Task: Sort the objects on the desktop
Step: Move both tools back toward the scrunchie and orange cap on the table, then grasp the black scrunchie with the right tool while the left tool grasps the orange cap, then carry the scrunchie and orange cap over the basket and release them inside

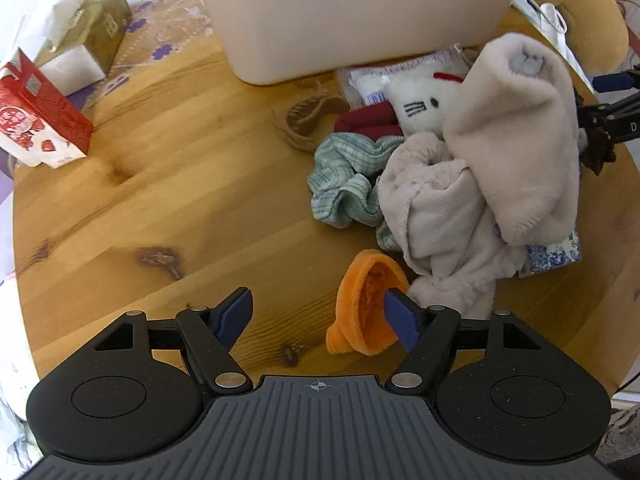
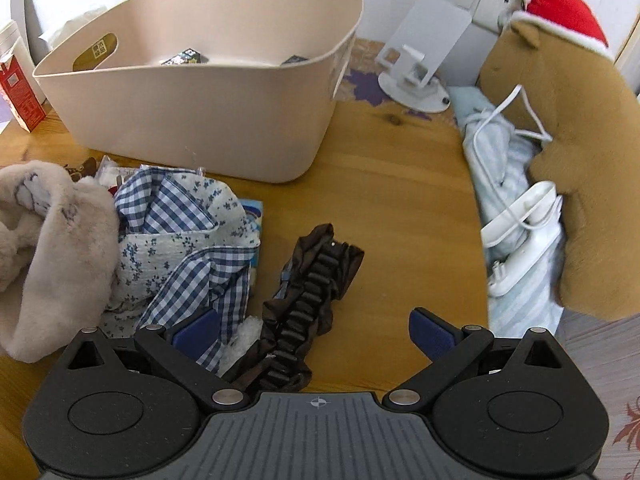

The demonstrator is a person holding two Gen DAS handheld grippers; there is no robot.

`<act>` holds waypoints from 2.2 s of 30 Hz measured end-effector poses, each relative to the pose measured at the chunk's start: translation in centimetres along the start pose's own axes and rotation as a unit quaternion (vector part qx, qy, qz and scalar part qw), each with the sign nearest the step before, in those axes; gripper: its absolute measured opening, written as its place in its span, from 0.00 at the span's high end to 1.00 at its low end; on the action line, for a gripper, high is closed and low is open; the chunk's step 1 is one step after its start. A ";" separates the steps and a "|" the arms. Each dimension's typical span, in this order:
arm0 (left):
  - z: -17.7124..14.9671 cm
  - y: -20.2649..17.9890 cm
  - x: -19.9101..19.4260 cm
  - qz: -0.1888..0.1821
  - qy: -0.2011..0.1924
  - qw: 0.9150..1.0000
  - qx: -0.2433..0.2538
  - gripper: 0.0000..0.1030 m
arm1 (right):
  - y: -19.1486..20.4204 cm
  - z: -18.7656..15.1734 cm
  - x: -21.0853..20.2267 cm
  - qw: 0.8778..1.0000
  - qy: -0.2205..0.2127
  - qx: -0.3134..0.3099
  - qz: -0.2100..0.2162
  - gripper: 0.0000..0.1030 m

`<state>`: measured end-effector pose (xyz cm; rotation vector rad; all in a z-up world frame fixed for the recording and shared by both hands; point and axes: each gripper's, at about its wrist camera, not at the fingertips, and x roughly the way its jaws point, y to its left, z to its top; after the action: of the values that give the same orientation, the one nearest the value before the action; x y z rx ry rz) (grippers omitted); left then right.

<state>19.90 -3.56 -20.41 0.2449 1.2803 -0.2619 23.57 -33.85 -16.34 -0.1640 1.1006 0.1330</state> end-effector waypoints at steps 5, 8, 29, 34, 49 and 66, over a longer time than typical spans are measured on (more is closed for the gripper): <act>0.3 -0.2 1.1 -0.001 0.006 1.000 0.001 0.30 | -0.3 0.0 1.0 1.000 0.012 0.008 0.013 0.01; 0.4 -0.5 1.5 -0.005 0.009 1.000 0.009 0.34 | -0.7 -0.1 1.5 1.000 0.017 0.017 0.018 0.05; 0.6 -0.4 0.9 -0.035 -0.009 0.999 -0.007 0.92 | -1.4 -0.2 2.0 0.998 0.031 0.029 0.045 0.69; 0.4 -0.4 0.6 -0.030 -0.016 0.999 -0.011 0.92 | -1.2 -0.9 1.0 0.998 0.028 0.030 0.050 0.69; -0.6 0.4 -2.9 -0.030 -0.058 0.998 -0.022 0.92 | -0.4 -1.0 -4.6 0.998 -0.025 0.018 0.053 0.69; 2.9 1.5 -8.1 -0.019 -0.136 0.990 -0.029 0.92 | 1.0 1.7 -9.2 0.996 -0.076 -0.016 0.051 0.69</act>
<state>20.83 -2.62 -11.75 0.1301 1.0209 -0.2812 20.77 -32.79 -7.42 -0.1237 0.9547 0.2509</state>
